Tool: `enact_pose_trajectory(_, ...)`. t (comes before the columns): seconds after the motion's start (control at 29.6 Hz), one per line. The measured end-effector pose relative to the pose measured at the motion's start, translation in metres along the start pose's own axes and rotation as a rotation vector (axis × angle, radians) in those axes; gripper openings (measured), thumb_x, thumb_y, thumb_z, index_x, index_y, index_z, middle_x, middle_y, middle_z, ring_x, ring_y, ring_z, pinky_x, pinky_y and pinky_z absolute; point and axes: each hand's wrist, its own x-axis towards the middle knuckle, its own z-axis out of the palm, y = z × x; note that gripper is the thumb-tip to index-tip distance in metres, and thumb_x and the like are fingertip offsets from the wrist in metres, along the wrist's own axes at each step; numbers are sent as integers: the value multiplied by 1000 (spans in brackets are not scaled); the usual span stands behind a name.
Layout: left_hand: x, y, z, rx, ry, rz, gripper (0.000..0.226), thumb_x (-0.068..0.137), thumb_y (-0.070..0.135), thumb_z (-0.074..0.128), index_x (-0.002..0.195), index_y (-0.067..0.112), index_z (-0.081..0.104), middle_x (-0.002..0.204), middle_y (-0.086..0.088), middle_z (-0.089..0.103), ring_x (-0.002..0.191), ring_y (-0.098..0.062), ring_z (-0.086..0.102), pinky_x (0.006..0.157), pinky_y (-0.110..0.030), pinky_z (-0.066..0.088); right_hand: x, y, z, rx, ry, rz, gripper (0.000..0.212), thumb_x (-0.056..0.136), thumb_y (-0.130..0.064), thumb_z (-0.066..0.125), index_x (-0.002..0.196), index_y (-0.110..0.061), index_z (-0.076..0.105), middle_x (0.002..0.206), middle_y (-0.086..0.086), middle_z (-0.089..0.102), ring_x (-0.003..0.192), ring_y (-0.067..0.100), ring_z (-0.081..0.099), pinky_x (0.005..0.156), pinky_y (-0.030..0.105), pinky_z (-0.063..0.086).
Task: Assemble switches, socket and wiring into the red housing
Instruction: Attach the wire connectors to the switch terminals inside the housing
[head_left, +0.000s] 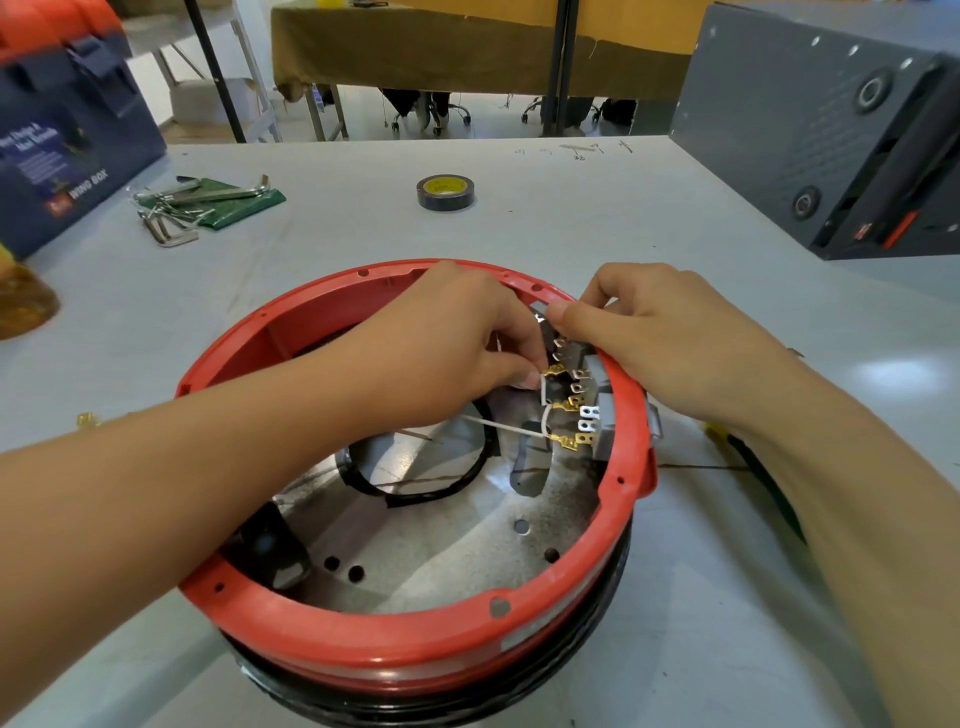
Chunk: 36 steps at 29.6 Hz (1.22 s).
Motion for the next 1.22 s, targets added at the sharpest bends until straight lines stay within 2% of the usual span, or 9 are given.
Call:
enact_pose_trajectory(0.1,0,0,1,11,9,10,5,81,23,69,82,24,74,78,12,65,73,-5,57,67,-18,41,0,0,0,6,-6,1,36,88,-48,50,84,-14,60,68,1,63,59,11,52,53,26,36)
enact_pose_trajectory(0.24,1,-1,2,17,24,33,5,82,21,69,82,22,74,72,18,60,69,0,55,63,-10,36,0,1,0,-1,0,-1,35,88,-48,50,83,-15,60,66,0,61,57,8,50,49,20,34)
enact_pose_trajectory(0.37,0,-1,2,32,37,46,5,82,19,69,81,21,74,71,16,61,68,1,54,61,-6,34,0,1,1,-13,2,8,35,89,-48,50,82,-15,60,65,-2,59,57,7,49,49,23,30)
enact_pose_trajectory(0.57,0,1,-2,3,59,-24,2,77,23,74,77,24,76,72,10,69,70,-2,59,60,-8,39,1,1,0,9,-11,1,36,88,-47,50,84,-13,60,69,2,62,63,13,53,54,27,36)
enact_pose_trajectory(0.71,-2,-1,-7,-37,85,-77,8,76,20,74,70,25,73,62,7,68,60,-1,62,57,-10,45,0,2,1,19,8,11,31,87,-49,51,81,-20,61,62,-5,58,54,4,50,48,19,31)
enact_pose_trajectory(0.81,-3,-3,-7,-39,112,-128,11,76,18,74,68,24,71,58,6,68,56,1,63,55,-5,43,0,3,1,82,-17,7,28,87,-48,52,79,-23,63,57,-7,57,43,0,49,44,12,33)
enact_pose_trajectory(0.95,-1,-4,-5,-63,124,-166,9,76,19,75,69,21,71,56,6,68,53,3,63,53,-1,39,2,5,1,170,-19,17,28,86,-45,56,79,-19,66,49,-8,52,37,0,44,50,21,34)
enact_pose_trajectory(1.11,0,-3,-3,-67,94,-152,7,77,16,74,74,22,72,59,8,66,55,2,61,53,-2,40,2,5,2,178,-23,20,29,87,-45,55,79,-19,64,49,-8,51,37,0,45,50,21,33)
enact_pose_trajectory(1.22,1,-5,-6,-55,78,-158,14,75,16,75,72,28,71,61,12,65,60,4,59,55,-4,41,2,5,1,170,-23,19,29,87,-46,55,78,-19,64,53,-8,51,38,-1,46,50,21,33)
